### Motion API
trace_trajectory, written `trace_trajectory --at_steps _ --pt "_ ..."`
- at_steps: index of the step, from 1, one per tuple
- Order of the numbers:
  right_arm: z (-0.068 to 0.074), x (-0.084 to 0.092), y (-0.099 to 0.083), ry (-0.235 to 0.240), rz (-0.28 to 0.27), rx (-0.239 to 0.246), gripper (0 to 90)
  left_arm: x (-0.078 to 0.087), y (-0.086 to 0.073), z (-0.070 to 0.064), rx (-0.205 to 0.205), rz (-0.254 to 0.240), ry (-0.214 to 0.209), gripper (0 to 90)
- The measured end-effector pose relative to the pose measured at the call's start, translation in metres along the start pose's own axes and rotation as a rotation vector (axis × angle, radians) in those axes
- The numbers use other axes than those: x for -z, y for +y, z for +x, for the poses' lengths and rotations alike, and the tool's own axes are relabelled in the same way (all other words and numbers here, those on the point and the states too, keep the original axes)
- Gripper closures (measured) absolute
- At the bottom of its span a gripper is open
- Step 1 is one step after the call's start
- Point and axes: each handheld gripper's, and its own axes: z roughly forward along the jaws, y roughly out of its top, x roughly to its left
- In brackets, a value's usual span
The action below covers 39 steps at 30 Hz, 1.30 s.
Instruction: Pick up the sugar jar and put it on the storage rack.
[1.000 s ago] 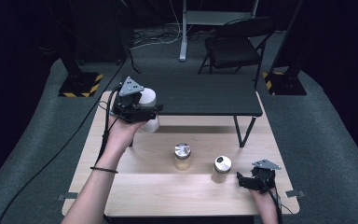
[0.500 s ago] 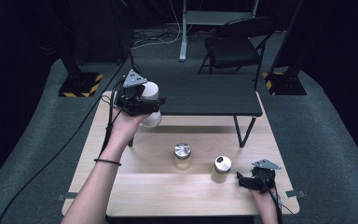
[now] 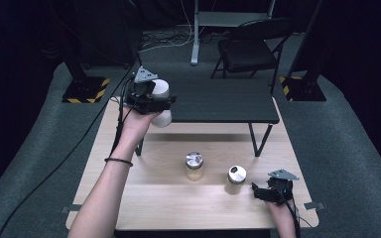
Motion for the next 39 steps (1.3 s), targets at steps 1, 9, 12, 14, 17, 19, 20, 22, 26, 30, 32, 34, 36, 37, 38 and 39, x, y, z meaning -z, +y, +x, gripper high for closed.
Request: trace_trajectory --at_steps 1,9,12,14,17,19,20,22,26,30,32,34,36,37,38,39 --pt "0.000 0.000 0.000 0.000 0.000 0.000 8.6 -0.001 0.000 0.001 0.004 0.001 -0.001 36.4" --pt "0.000 0.000 0.000 0.001 0.000 0.002 8.6 -0.009 0.003 0.009 0.027 -0.005 0.014 36.3" --pt "0.000 0.000 0.000 0.002 0.000 0.003 8.6 -0.012 0.005 0.009 0.027 -0.002 0.018 36.3" --pt "0.000 0.000 0.000 0.002 0.000 0.003 8.6 -0.014 0.006 0.009 0.026 0.000 0.020 36.3" --pt "0.000 0.000 0.000 0.002 0.000 0.003 8.6 -0.016 0.008 0.008 0.023 0.004 0.021 36.3" --pt "0.000 0.000 0.000 0.002 0.000 0.003 8.6 -0.017 0.008 0.007 0.019 0.006 0.021 36.3" --pt "0.000 0.000 0.000 0.002 0.000 0.003 8.5 -0.017 0.009 0.006 0.017 0.007 0.022 36.3" --pt "0.000 0.000 0.000 0.002 0.000 0.003 8.6 -0.017 0.008 0.006 0.016 0.009 0.021 36.2" --pt "0.000 0.000 0.000 0.002 0.000 0.003 8.5 -0.017 0.009 0.008 0.015 0.015 0.013 35.9" --pt "0.000 0.000 0.000 0.002 0.000 0.004 8.5 -0.017 0.010 0.009 0.024 0.015 0.016 34.4" --pt "0.000 0.000 0.000 0.002 -0.001 0.004 8.6 -0.016 0.009 0.010 0.030 0.019 0.012 33.0" --pt "0.000 0.000 0.000 0.002 0.000 0.004 8.5 -0.015 0.009 0.010 0.023 0.023 0.011 32.1" --pt "0.000 0.000 0.000 0.002 -0.001 0.004 8.5 -0.013 0.009 0.010 0.024 0.021 0.003 29.7" --pt "0.000 0.000 0.000 0.002 -0.001 0.004 8.5 -0.012 0.010 0.009 0.025 0.020 0.002 28.8" --pt "0.000 0.000 0.000 0.002 -0.001 0.004 8.5 -0.012 0.010 0.009 0.027 0.018 0.001 27.3" --pt "0.000 0.000 0.000 0.002 -0.001 0.004 8.5 -0.011 0.010 0.008 0.030 0.018 0.000 25.3"
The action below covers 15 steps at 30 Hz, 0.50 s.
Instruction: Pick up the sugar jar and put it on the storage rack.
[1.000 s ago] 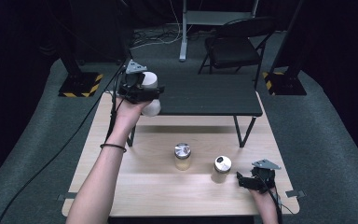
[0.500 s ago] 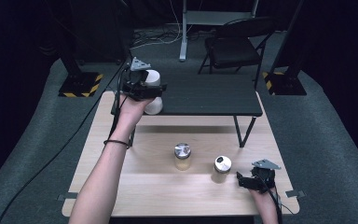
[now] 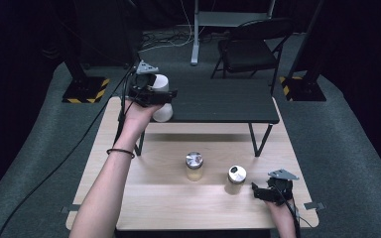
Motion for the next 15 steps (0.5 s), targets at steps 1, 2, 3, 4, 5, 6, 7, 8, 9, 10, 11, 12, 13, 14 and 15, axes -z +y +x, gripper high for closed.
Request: trace_trajectory --at_steps 1,2,3,4,5,6,7,8,9,10,11,12,13,14,15 --pt "0.000 0.000 0.000 0.000 0.000 0.000 8.5 0.000 0.000 0.000 -0.001 0.003 0.001 23.4" --pt "0.000 0.000 0.000 0.000 0.000 0.000 8.5 0.000 0.000 -0.001 -0.003 0.009 0.009 20.4" --pt "0.000 0.000 0.000 0.000 0.000 0.000 8.5 0.001 0.000 -0.001 -0.002 0.010 0.013 17.5" --pt "0.000 0.000 0.000 0.000 0.000 0.000 8.5 0.002 0.000 0.000 0.000 0.011 0.013 16.1" --pt "0.000 0.000 0.000 0.000 0.000 0.000 8.5 0.003 0.000 0.000 0.006 0.008 0.014 14.7" --pt "0.000 0.000 0.000 0.000 0.000 0.000 8.5 0.004 -0.001 0.000 0.009 0.007 0.016 13.4" --pt "0.000 0.000 0.000 0.000 0.000 0.000 8.5 0.005 -0.001 0.001 0.008 0.006 0.015 12.9" --pt "0.000 0.000 0.000 0.000 0.000 -0.001 8.5 0.006 -0.001 0.001 0.008 0.005 0.016 12.6" --pt "0.000 0.000 0.000 0.000 0.000 0.000 8.5 0.007 -0.001 0.001 0.009 0.004 0.016 12.1" --pt "0.000 0.000 0.000 0.000 0.000 -0.001 8.5 0.009 -0.001 0.001 0.010 0.002 0.015 12.1" --pt "0.000 0.000 0.000 0.000 0.000 0.000 8.5 0.010 -0.001 0.001 0.005 0.000 0.016 12.0" --pt "0.000 0.000 0.000 0.000 0.000 -0.001 8.5 0.011 -0.002 0.001 0.005 -0.001 0.016 12.0" --pt "0.000 0.000 0.000 0.000 0.000 0.000 8.6 0.012 -0.002 0.001 0.006 -0.004 0.013 12.0" --pt "0.000 0.000 0.000 0.000 0.000 -0.001 8.5 0.014 -0.002 0.001 0.005 -0.005 0.010 11.9" --pt "0.000 0.000 0.000 0.000 0.001 -0.001 8.5 0.015 -0.002 0.000 0.004 -0.008 0.008 11.8"
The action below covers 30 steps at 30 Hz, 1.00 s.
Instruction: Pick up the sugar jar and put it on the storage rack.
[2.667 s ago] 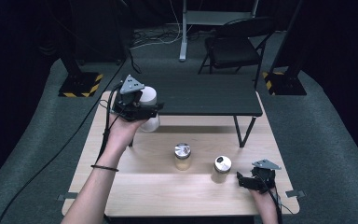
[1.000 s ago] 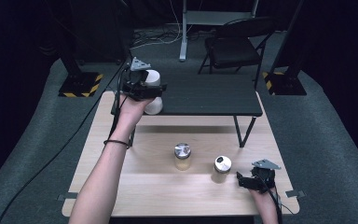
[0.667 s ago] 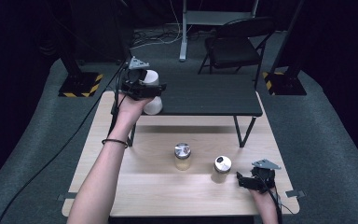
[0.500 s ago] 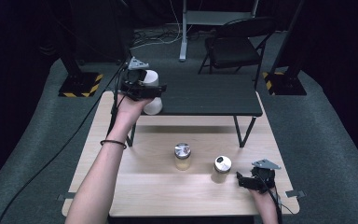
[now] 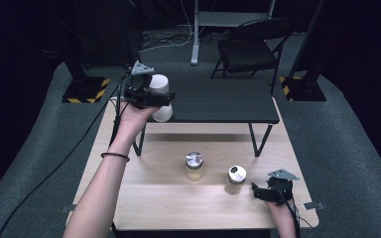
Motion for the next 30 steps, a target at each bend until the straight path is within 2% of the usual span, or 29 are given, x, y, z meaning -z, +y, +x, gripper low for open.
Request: trace_trajectory --at_steps 7,15,23,30 --pt "0.000 0.000 0.000 0.000 0.000 0.000 8.5 0.007 -0.003 -0.005 -0.011 -0.009 -0.016 11.4" --pt "0.000 0.000 0.000 0.000 0.000 0.000 8.5 0.014 -0.009 -0.004 -0.007 -0.015 -0.011 8.7" --pt "0.000 0.000 0.000 0.000 0.001 -0.001 8.5 0.022 -0.020 -0.002 -0.007 -0.021 -0.007 7.5" --pt "0.000 0.000 0.000 0.000 0.001 -0.001 8.5 0.031 -0.028 -0.003 -0.011 -0.028 -0.021 7.2"
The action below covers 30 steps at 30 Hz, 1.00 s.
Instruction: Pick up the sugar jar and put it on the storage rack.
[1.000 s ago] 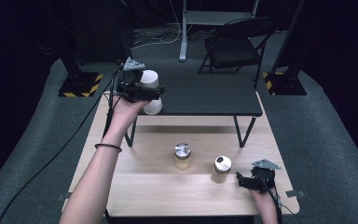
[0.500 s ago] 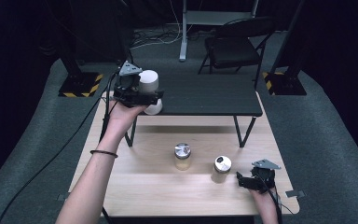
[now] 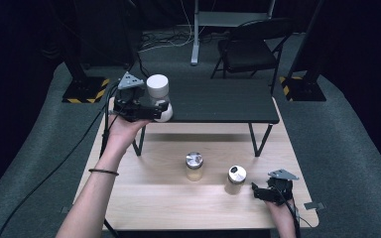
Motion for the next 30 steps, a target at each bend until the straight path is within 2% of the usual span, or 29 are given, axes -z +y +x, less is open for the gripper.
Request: trace_trajectory --at_steps 11,30 --pt "0.000 0.000 0.000 0.000 0.000 0.000 8.5 0.011 -0.013 -0.004 -0.027 -0.012 0.011 6.7" --pt "0.000 0.000 0.000 -0.001 0.000 0.000 8.5 0.030 -0.043 -0.003 -0.022 -0.031 0.004 6.4"
